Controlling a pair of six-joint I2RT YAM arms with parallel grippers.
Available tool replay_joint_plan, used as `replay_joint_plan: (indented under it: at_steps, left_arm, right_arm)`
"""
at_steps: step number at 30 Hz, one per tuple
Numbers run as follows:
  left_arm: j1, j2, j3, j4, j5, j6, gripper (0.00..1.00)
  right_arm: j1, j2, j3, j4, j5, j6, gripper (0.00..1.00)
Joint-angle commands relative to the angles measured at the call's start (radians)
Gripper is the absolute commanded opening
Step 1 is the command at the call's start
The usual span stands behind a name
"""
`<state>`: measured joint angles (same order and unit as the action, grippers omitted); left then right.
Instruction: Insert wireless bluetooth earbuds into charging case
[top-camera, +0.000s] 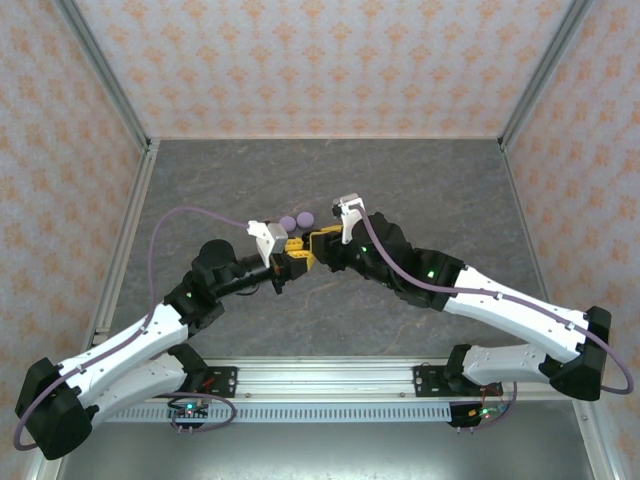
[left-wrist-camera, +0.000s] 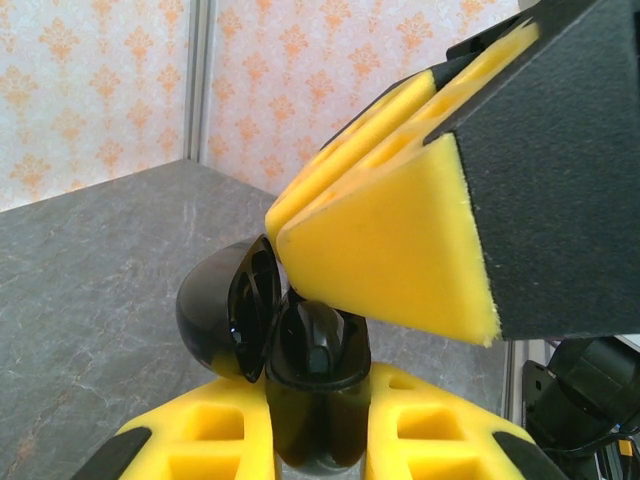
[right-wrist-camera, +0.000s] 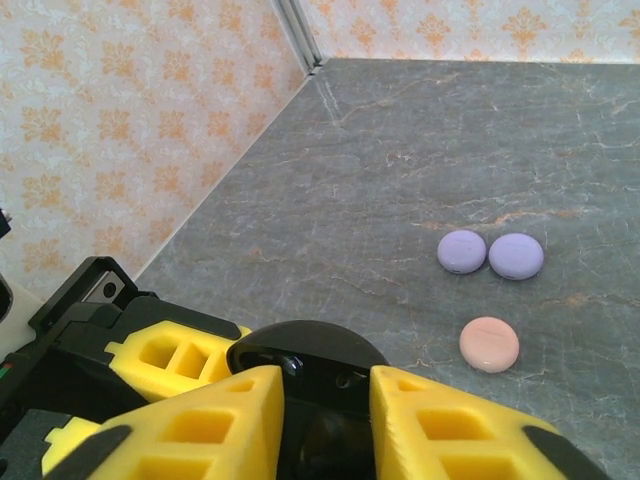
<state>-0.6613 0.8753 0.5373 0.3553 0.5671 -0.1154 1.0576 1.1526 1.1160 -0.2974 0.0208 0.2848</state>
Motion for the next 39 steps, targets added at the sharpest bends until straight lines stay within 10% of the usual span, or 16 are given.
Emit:
replay_joint_plan:
  at_steps: [1,17,26,39]
  left_arm:
    - [-0.004,-0.019,0.011,0.053,-0.006,-0.009,0.06]
    - [-0.005,-0.029,0.017,0.086,0.073,-0.012,0.06]
    - [-0.006,-0.025,0.037,0.071,0.127,-0.004,0.06]
    - [-0.014,-0.015,0.041,0.053,0.126,0.008,0.06]
  right_arm:
    - [0.002,-0.014,0.021,0.000,-0.051,-0.001,0.33]
    - [-0.269,-0.138,-0.031,0.010,-0.502,-0.009,0.71]
    - [-0.321,-0.098,-0.165,0.297,-0.811,0.131,0.71]
    - [-0.321,-0.060,-0.134,0.409,-0.921,0.182,0.61]
